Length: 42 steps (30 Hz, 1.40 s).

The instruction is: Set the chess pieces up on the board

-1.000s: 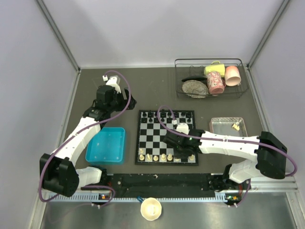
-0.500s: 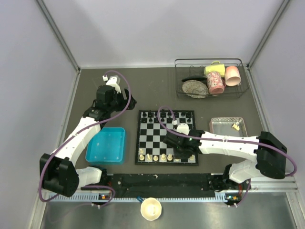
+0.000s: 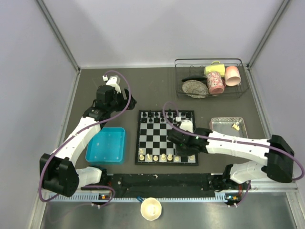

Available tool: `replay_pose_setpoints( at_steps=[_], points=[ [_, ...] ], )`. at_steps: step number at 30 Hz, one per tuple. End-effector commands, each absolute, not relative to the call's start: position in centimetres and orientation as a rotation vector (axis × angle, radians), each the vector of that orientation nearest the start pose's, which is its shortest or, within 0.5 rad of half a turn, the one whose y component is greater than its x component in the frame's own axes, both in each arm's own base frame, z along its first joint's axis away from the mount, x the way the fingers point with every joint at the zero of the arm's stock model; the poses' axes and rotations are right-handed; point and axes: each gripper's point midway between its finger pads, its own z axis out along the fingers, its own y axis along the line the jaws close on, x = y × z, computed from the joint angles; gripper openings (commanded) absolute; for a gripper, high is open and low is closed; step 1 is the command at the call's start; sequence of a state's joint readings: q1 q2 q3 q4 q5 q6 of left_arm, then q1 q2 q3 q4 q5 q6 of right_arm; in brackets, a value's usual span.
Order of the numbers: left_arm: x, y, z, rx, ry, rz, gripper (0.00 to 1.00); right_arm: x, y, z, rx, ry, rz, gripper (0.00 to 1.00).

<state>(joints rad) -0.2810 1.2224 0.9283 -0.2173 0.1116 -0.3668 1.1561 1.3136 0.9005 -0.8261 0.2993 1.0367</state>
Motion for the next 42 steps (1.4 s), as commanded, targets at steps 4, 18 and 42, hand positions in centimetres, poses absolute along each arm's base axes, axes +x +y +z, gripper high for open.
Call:
replay_pose_setpoints(
  at_steps=[4, 18, 42],
  points=[
    [36.4, -13.9, 22.2, -0.007, 2.025, -0.511, 0.82, 18.4, 17.3, 14.3, 0.132, 2.552, 0.185, 0.31],
    [34.8, -19.2, 23.2, 0.193, 2.018, -0.626, 0.82, 25.9, -1.9, 16.5, 0.883, 2.359, 0.041, 0.31],
    [34.7, -18.7, 20.1, 0.187, 2.120, -0.542, 0.82, 30.4, -7.6, 9.1, 1.428, 2.202, -0.051, 0.35]
  ],
)
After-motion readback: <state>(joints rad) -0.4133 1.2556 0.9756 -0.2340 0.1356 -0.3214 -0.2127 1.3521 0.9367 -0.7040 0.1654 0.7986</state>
